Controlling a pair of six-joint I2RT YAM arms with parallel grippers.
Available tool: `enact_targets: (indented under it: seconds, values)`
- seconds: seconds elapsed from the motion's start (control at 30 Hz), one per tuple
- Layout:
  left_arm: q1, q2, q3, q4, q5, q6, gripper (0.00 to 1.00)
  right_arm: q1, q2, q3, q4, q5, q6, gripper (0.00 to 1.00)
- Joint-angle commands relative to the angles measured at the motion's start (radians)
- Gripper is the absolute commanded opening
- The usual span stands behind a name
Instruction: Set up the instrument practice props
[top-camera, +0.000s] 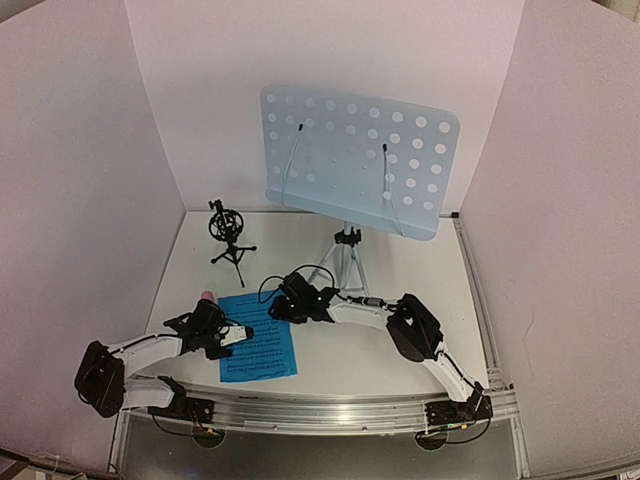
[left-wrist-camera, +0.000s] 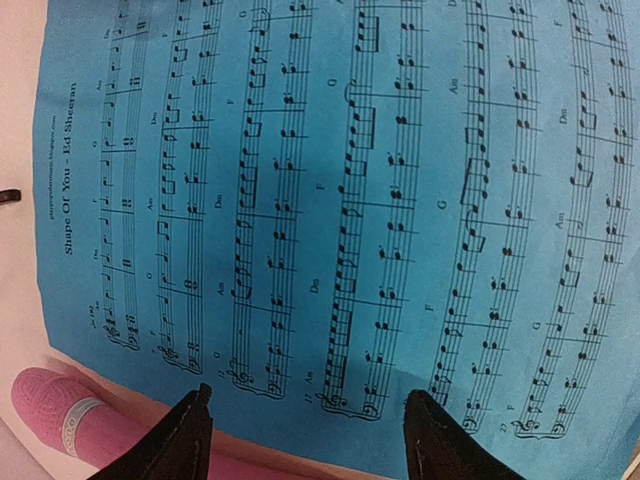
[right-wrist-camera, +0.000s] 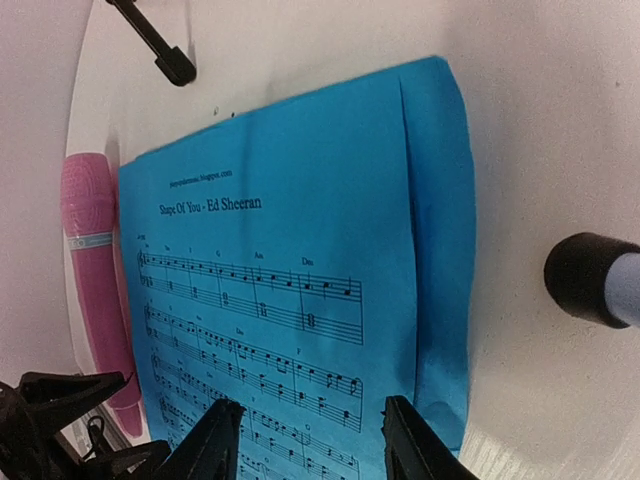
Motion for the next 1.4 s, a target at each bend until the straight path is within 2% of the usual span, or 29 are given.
enact_targets:
  seconds: [0.0,0.47,0.77,1.0,1.13,1.37]
  values:
    - [0.005,-0.003,-0.014,0.051,0.014,0.055,0.66,0.002,-0.022,-0.055,0.040,-0.038,0.020,0.48]
    - [0.003,0.007,-0.025,0.049,0.027,0.069,0.65,0.002,-0.086,-0.109,0.044,0.014,-0.017,0.53]
    - [0.003,0.012,-0.022,0.050,0.032,0.071,0.65,0.004,-0.082,-0.105,0.014,0.010,-0.016,0.59]
    - [0.003,0.013,-0.032,0.056,0.034,0.079,0.65,0.009,-0.124,-0.063,-0.028,0.079,-0.063,0.64]
    - [0.003,0.011,-0.036,0.058,0.038,0.085,0.65,0.011,-0.154,-0.093,-0.038,0.140,-0.057,0.64]
    - [-0.001,0.010,-0.043,0.067,0.042,0.094,0.65,0.013,-0.117,-0.097,-0.031,0.076,-0.012,0.58]
